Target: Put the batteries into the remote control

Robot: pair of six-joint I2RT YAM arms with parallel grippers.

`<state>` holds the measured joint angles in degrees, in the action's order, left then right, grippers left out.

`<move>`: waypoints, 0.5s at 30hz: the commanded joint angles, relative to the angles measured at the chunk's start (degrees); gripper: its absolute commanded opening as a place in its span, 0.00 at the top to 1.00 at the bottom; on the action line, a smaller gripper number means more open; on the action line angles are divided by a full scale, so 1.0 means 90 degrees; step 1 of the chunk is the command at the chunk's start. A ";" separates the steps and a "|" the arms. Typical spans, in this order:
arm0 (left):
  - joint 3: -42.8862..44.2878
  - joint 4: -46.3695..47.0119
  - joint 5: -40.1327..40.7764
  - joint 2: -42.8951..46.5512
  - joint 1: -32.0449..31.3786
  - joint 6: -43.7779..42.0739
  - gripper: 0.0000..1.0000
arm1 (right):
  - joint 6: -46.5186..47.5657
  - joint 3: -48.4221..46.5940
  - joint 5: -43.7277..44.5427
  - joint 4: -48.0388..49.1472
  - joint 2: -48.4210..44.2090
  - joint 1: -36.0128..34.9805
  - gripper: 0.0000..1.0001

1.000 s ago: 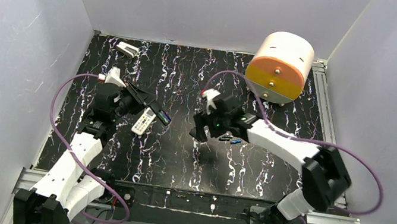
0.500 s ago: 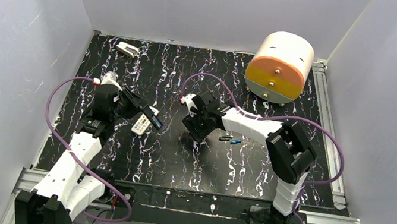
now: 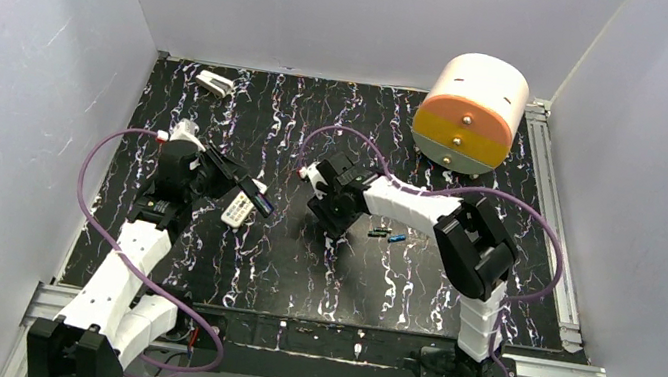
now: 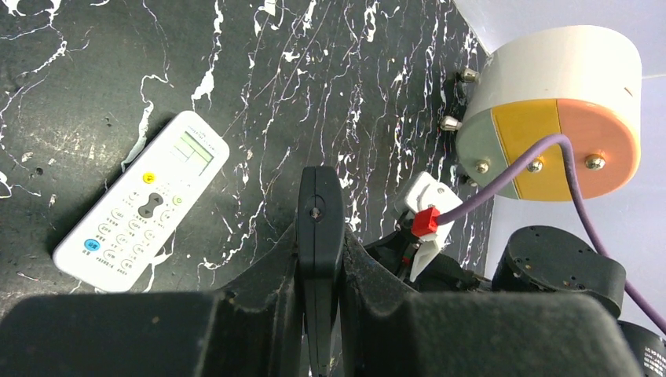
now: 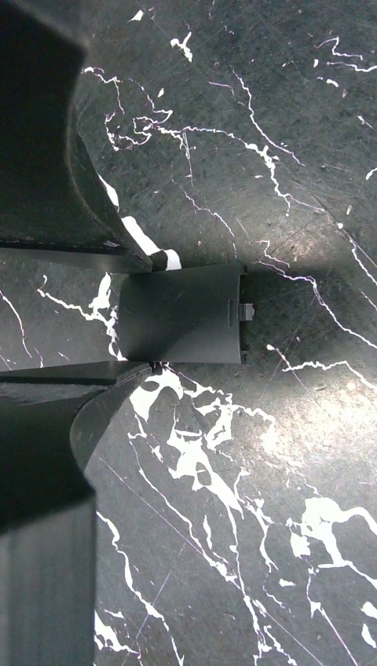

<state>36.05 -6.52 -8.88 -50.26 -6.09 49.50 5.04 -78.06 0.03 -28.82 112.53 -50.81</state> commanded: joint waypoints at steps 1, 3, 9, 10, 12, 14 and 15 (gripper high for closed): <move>0.0066 0.0136 -0.0137 0.0011 0.0051 -0.0046 1.00 | 0.0049 -0.0333 -0.0030 -0.0440 0.0372 -0.0057 0.51; 0.0090 0.0134 -0.0169 -0.0004 0.0051 -0.0102 1.00 | 0.0052 -0.0408 0.0158 -0.0586 0.0464 -0.0079 0.52; 0.0118 0.0090 -0.0228 -0.0060 0.0047 -0.0191 1.00 | 0.0152 -0.0535 0.0532 -0.0782 0.0801 -0.0303 0.43; 0.0108 0.0091 -0.0221 -0.0053 0.0053 -0.0189 1.00 | 0.0153 -0.0565 0.0539 -0.0807 0.0875 -0.0328 0.43; 0.0105 0.0092 -0.0218 -0.0041 0.0046 -0.0187 1.00 | 0.0144 -0.0655 0.0495 -0.0880 0.1003 -0.0329 0.47; 0.0097 0.0090 -0.0229 -0.0041 0.0051 -0.0192 1.00 | 0.0131 -0.0737 0.0458 -0.0999 0.1085 -0.0328 0.54; 0.0096 0.0095 -0.0240 -0.0041 0.0051 -0.0196 1.00 | 0.0120 -0.0755 0.0440 -0.1022 0.1088 -0.0336 0.57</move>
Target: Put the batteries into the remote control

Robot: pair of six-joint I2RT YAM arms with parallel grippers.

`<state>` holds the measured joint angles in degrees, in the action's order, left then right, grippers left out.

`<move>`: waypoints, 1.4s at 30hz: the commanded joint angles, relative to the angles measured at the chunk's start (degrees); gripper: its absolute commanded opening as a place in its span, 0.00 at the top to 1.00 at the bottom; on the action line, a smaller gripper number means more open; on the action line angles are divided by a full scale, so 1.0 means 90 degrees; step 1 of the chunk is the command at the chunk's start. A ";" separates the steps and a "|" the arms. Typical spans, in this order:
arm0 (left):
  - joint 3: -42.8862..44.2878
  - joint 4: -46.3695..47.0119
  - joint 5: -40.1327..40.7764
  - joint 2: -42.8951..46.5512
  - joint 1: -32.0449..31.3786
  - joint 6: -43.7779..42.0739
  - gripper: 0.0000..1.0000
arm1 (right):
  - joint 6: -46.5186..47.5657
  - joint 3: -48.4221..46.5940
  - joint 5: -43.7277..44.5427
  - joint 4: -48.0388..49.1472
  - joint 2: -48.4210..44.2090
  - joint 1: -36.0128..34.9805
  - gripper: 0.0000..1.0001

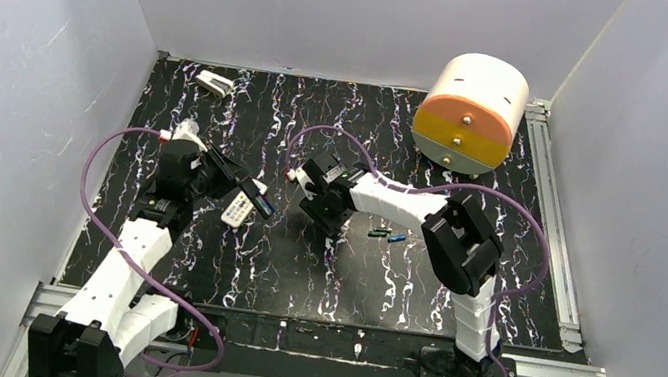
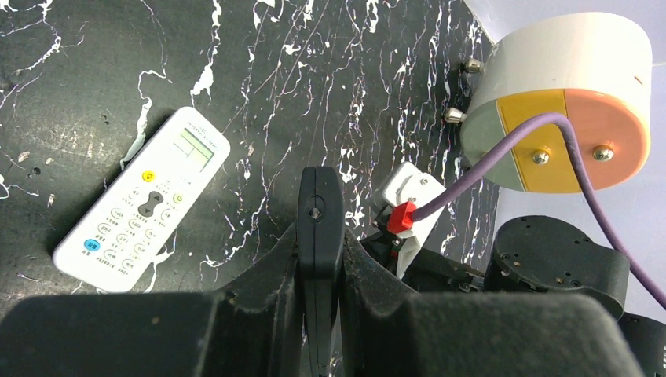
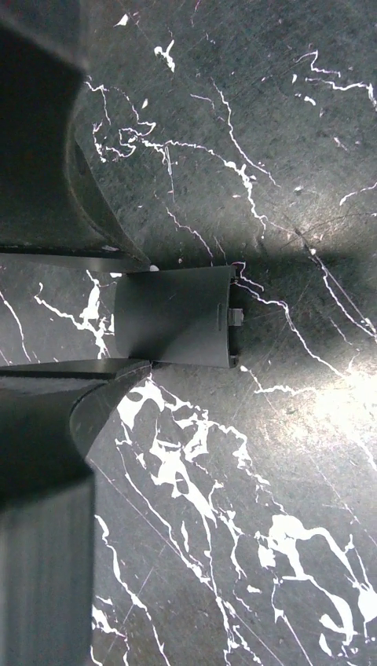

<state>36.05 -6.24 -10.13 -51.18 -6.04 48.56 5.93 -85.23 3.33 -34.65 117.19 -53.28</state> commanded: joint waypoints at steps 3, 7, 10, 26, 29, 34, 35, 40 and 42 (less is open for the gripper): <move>0.0086 0.0155 -0.0240 0.0031 0.0047 -0.0138 1.00 | -0.0129 0.0038 0.0181 -0.0302 0.0431 -0.0054 0.62; 0.0022 0.0585 -0.0753 -0.0166 0.0043 -0.0237 1.00 | -0.0413 0.0129 0.0519 0.0050 -0.0037 -0.0049 0.63; -0.0078 0.1073 -0.1173 -0.0367 0.0007 -0.0164 1.00 | -0.0609 0.0330 0.0582 0.0449 -0.0628 -0.0047 0.63; -0.0305 0.3923 -0.1585 -0.1393 -0.1440 -0.0356 1.00 | -0.2080 0.1774 -0.0428 0.1584 -0.3875 0.0151 0.62; -0.0486 0.4685 -0.1709 -0.1542 -0.1503 -0.0110 1.00 | -0.2299 0.1945 -0.0839 0.1881 -0.4143 0.0143 0.62; -0.0611 0.5214 -0.1850 -0.1655 -0.1565 0.0083 1.00 | -0.2406 0.1955 -0.0873 0.1918 -0.4126 0.0037 0.62; -0.0646 0.5290 -0.1823 -0.1636 -0.1576 0.0123 1.00 | -0.2411 0.1939 -0.0835 0.1897 -0.4107 0.0015 0.62; -0.0722 0.5337 -0.1716 -0.1541 -0.1575 0.0246 1.00 | -0.2403 0.1862 -0.0712 0.1861 -0.3961 -0.0085 0.62; -0.0722 0.5337 -0.1716 -0.1565 -0.1578 0.0312 1.00 | -0.2379 0.1822 -0.0686 0.1839 -0.3890 -0.0129 0.62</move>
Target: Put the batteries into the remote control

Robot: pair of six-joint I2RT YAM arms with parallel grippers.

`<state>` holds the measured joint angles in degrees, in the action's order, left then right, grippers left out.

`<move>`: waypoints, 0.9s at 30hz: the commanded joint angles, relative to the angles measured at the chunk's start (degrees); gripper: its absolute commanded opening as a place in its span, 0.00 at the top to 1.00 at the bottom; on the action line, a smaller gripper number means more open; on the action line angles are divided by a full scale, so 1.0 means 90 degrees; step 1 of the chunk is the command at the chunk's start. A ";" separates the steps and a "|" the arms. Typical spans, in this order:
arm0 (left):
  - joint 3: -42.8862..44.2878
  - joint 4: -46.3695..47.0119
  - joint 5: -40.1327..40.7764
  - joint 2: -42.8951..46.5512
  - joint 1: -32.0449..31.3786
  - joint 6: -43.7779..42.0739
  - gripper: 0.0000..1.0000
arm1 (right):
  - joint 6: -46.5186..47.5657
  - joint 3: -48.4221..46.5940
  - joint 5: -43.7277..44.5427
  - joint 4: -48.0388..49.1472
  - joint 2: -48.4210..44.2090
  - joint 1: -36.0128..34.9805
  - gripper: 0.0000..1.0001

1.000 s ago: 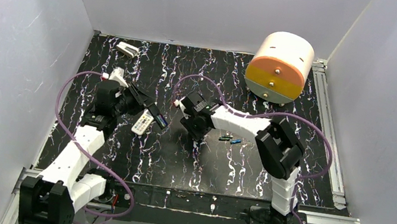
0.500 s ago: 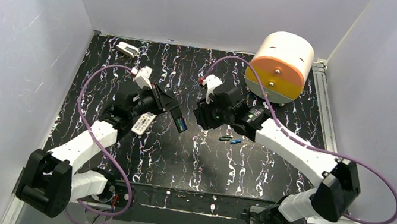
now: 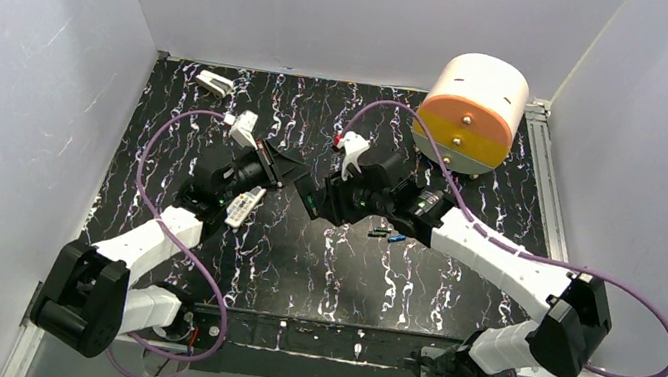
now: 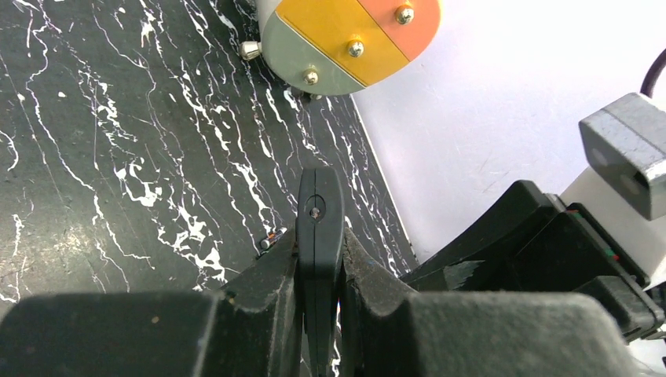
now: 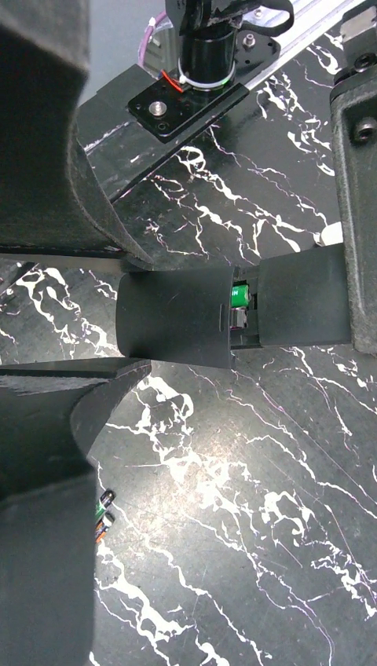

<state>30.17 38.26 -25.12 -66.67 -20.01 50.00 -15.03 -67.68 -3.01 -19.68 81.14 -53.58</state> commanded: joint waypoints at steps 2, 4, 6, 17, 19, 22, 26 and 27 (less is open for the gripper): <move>-0.0071 0.0389 -0.0022 0.0134 -0.0024 0.0232 1.00 | -0.0037 -0.0146 0.0029 0.0189 0.0164 -0.0128 0.62; -0.0050 0.0389 -0.0023 0.0133 -0.0026 0.0296 1.00 | -0.0027 -0.0162 0.0075 0.0187 0.0230 -0.0171 0.62; -0.0011 0.0388 -0.0051 0.0133 -0.0030 0.0328 1.00 | 0.0004 -0.0184 0.0143 0.0159 0.0283 -0.0211 0.62; 0.0092 0.0324 -0.0167 -0.0030 -0.0032 0.0439 1.00 | 0.0198 -0.0257 0.0515 0.0141 0.0498 -0.0355 0.62; 0.0111 0.0303 -0.0184 -0.0048 -0.0025 0.0476 1.00 | 0.0254 -0.0273 0.0592 0.0145 0.0515 -0.0398 0.62; 0.0162 0.0229 -0.0197 -0.0072 -0.0027 0.0502 1.00 | 0.0325 -0.0310 0.0673 0.0148 0.0556 -0.0465 0.62; 0.0173 0.0205 -0.0203 -0.0043 -0.0031 0.0490 1.00 | 0.0405 -0.0380 0.0812 0.0091 0.0610 -0.0532 0.62; 0.0180 0.0189 -0.0213 -0.0051 -0.0027 0.0487 1.00 | 0.0419 -0.0389 0.0849 0.0094 0.0613 -0.0543 0.62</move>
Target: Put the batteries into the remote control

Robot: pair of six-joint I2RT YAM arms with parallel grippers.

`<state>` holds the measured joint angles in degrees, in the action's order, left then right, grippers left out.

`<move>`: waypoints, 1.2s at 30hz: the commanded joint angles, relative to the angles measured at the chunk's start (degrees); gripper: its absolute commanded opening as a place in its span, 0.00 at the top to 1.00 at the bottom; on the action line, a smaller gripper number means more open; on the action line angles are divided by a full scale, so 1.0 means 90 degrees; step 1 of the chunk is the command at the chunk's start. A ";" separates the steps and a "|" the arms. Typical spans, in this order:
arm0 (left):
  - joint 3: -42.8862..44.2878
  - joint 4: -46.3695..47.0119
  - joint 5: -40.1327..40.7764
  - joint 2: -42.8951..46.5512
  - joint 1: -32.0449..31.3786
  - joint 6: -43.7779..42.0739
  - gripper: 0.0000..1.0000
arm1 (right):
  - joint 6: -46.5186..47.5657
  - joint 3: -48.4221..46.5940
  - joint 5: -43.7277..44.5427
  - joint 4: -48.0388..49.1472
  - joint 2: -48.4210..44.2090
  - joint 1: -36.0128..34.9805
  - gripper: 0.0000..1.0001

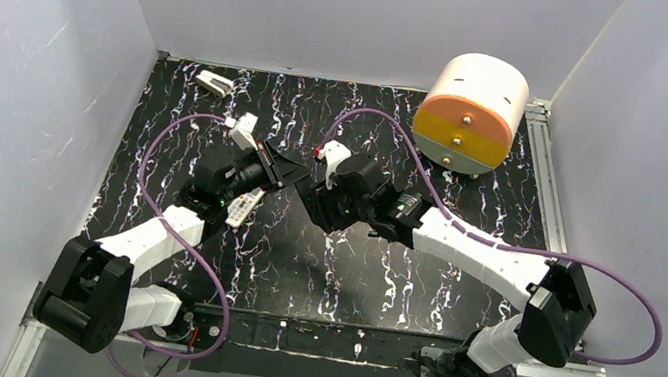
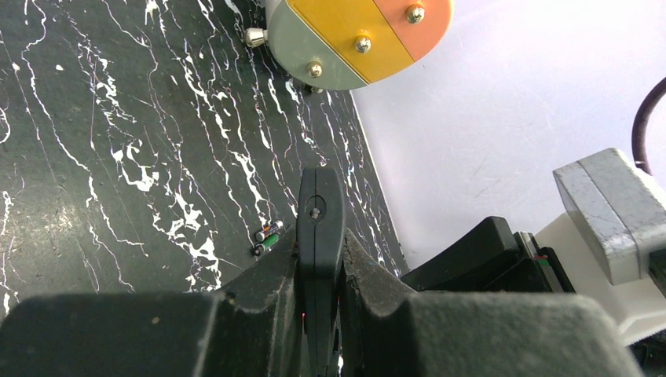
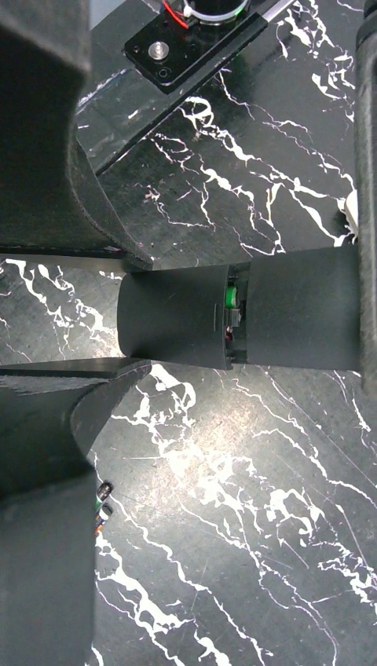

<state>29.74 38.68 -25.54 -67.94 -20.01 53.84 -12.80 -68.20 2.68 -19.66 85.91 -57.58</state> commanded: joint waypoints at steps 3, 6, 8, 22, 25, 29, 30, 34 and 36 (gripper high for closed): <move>0.0231 0.0115 -0.0218 0.0070 -0.0029 0.0094 1.00 | 0.0191 -0.0391 0.0255 0.0056 0.0151 -0.0129 0.61; 0.0229 0.0112 -0.0226 0.0078 -0.0032 0.0128 1.00 | 0.0210 -0.0436 0.0296 -0.0014 0.0218 -0.0180 0.61; 0.0240 0.0098 -0.0246 0.0088 -0.0033 0.0130 1.00 | 0.0212 -0.0476 0.0341 -0.0064 0.0284 -0.0203 0.60; 0.0279 -0.0028 -0.0329 0.0275 -0.0024 0.0203 1.00 | 0.0220 -0.1137 0.0492 -0.0919 0.0903 -0.0271 0.59; 0.0288 -0.0126 -0.0317 0.0335 -0.0032 0.0313 1.00 | 0.0215 -0.1324 0.0605 -0.1057 0.1075 -0.0298 0.59; 0.0299 -0.0191 -0.0329 0.0407 -0.0032 0.0627 1.00 | 0.0089 -0.1413 0.0679 -0.0972 0.1179 -0.0304 0.59; 0.0292 -0.0195 -0.0336 0.0431 -0.0024 0.0694 1.00 | 0.0064 -0.1437 0.0670 -0.0941 0.1199 -0.0305 0.59; 0.0267 -0.0190 -0.0369 0.0520 -0.0031 0.0785 1.00 | 0.0015 -0.1587 0.0632 -0.0817 0.1304 -0.0309 0.59; 0.0229 -0.0219 -0.0394 0.0547 -0.0024 0.0787 1.00 | 0.0007 -0.1685 0.0645 -0.0812 0.1392 -0.0306 0.59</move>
<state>29.74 33.56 -24.21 -67.09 -19.42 55.16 -12.03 -80.18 7.31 -30.35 95.85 -60.12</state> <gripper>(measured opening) 0.147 0.469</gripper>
